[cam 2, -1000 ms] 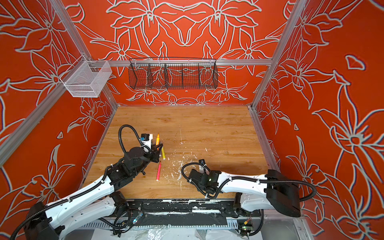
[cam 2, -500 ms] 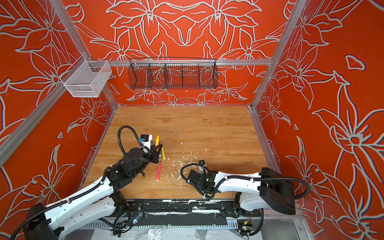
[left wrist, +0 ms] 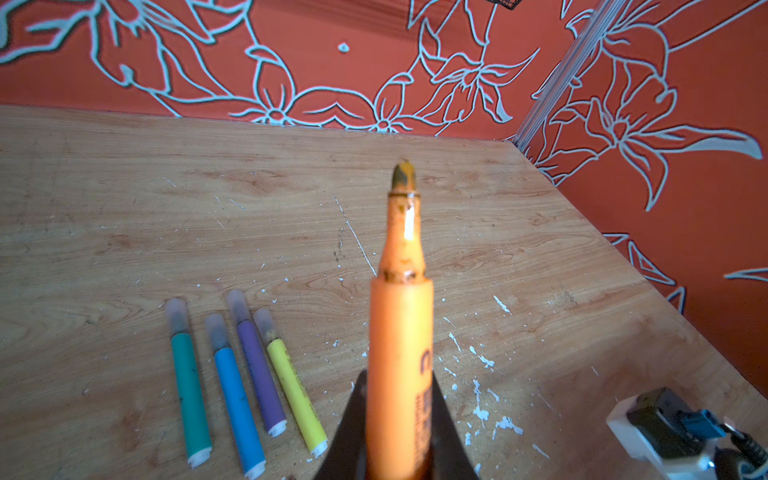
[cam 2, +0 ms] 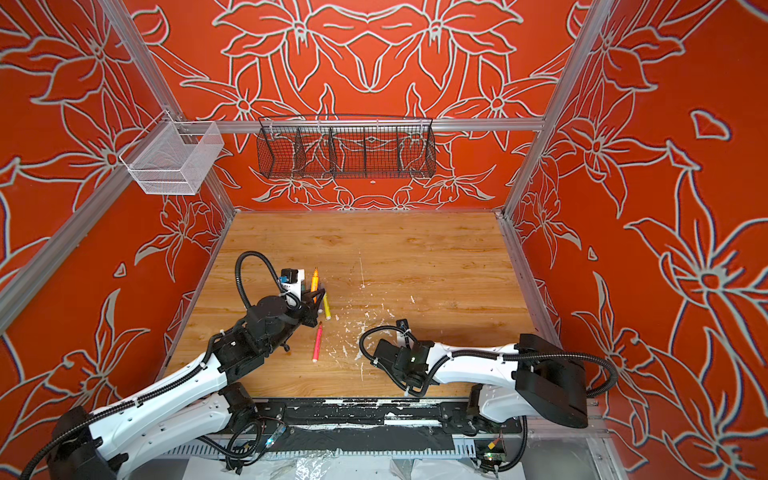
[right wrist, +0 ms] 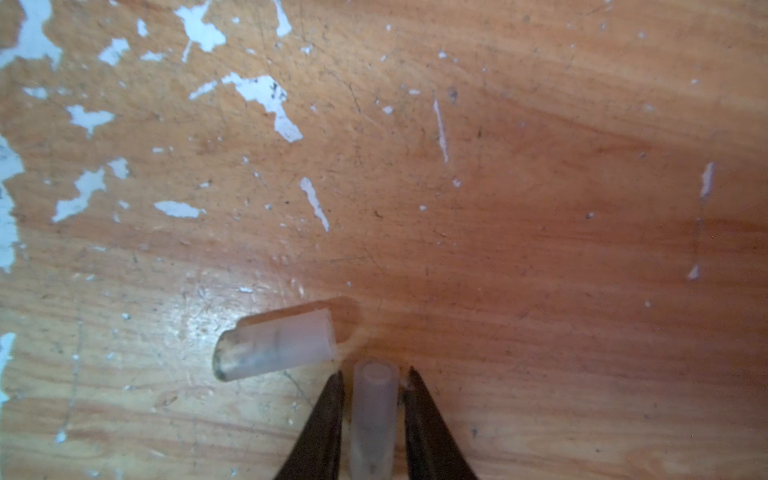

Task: Insert the pens into the pen caps
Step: 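Lower the right gripper and close it on the upright clear cap, then lift the clear cap with the right gripper toward the orange marker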

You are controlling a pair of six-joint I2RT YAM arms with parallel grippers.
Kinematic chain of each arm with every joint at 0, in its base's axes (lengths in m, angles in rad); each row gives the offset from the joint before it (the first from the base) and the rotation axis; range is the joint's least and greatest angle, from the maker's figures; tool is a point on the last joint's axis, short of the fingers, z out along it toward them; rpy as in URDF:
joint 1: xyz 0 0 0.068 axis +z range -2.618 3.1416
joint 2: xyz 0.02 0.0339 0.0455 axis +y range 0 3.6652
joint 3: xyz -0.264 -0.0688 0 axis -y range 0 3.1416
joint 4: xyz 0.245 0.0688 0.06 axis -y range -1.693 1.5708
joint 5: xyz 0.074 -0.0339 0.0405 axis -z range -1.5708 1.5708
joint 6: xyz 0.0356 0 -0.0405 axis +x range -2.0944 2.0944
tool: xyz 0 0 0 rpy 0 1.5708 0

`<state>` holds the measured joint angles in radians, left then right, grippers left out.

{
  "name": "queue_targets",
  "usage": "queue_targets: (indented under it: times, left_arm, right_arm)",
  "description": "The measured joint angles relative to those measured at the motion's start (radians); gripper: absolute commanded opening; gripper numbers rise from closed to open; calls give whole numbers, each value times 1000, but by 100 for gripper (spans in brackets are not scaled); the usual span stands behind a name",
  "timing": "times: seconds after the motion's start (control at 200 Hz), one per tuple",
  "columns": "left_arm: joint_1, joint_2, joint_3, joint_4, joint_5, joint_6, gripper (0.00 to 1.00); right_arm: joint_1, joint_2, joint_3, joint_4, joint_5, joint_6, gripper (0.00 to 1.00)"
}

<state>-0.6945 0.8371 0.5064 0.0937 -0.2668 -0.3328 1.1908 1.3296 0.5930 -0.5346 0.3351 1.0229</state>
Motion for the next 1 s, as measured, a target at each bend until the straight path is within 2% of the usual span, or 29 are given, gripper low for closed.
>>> queue_targets:
  times: [0.125, 0.405, 0.571, 0.661, 0.821, 0.996]
  left_arm:
    - [0, -6, -2, 5, 16, 6, 0]
    - [0, -24, -32, 42, 97, 22, 0]
    - [0, -37, -45, 71, 170, 27, 0]
    - [0, -44, -51, 92, 217, 31, 0]
    - [0, -59, -69, 130, 304, 43, 0]
    - [0, -66, -79, 156, 367, 49, 0]
  right_arm:
    - [0, -2, -9, 24, 0, 11, 13]
    - [0, -55, -33, 17, 12, 15, 6]
    - [-2, -224, -5, -64, 90, 9, 0]
    - [-4, -339, 50, -56, 137, -18, 0]
    - [-5, -509, 90, 143, 183, -108, 0]
    - [-5, -552, 40, 525, 183, -217, 0]
